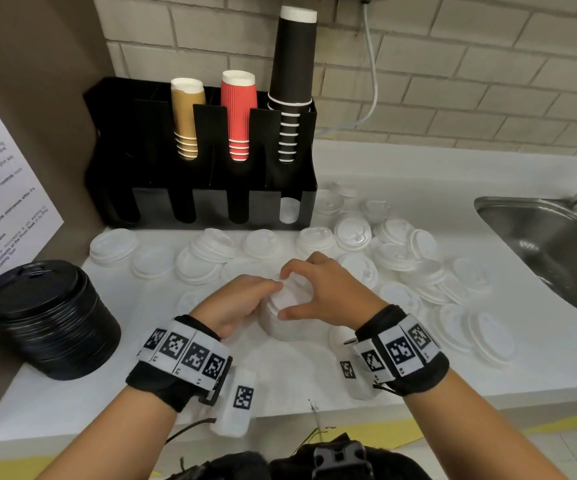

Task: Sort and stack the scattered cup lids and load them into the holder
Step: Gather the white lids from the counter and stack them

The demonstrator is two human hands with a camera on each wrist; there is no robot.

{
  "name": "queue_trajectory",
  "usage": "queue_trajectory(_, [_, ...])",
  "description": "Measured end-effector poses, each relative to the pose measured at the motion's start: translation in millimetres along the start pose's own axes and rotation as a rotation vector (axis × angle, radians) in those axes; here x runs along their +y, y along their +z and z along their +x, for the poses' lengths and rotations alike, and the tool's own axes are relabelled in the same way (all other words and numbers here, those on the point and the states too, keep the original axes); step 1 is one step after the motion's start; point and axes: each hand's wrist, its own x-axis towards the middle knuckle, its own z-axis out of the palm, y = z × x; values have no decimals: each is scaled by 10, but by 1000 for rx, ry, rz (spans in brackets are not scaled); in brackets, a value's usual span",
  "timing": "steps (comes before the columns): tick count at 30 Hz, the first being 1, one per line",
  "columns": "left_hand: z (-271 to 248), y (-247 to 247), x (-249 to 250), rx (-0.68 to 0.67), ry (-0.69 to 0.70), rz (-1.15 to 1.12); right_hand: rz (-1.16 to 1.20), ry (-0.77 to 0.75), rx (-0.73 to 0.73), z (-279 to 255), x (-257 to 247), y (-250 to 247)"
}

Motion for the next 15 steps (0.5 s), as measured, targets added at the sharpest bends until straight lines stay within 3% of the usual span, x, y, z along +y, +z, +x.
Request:
queue_trajectory(3, [-65, -78, 60, 86, 53, 162, 79, -1, -33, -30, 42, -130])
queue_trajectory(7, [-158, -82, 187, 118, 167, 398, 68, 46, 78, -123, 213, -376])
queue_trajectory(9, [-185, -64, 237, 61, 229, 495, -114, 88, -50, -202, 331, -425])
queue_trajectory(12, [-194, -20, 278, -26, 244, 644, -284, 188, -354, -340, 453, -349])
queue_trajectory(15, [-154, 24, 280, -25, 241, 780, -329, 203, -482, -420, 495, -219])
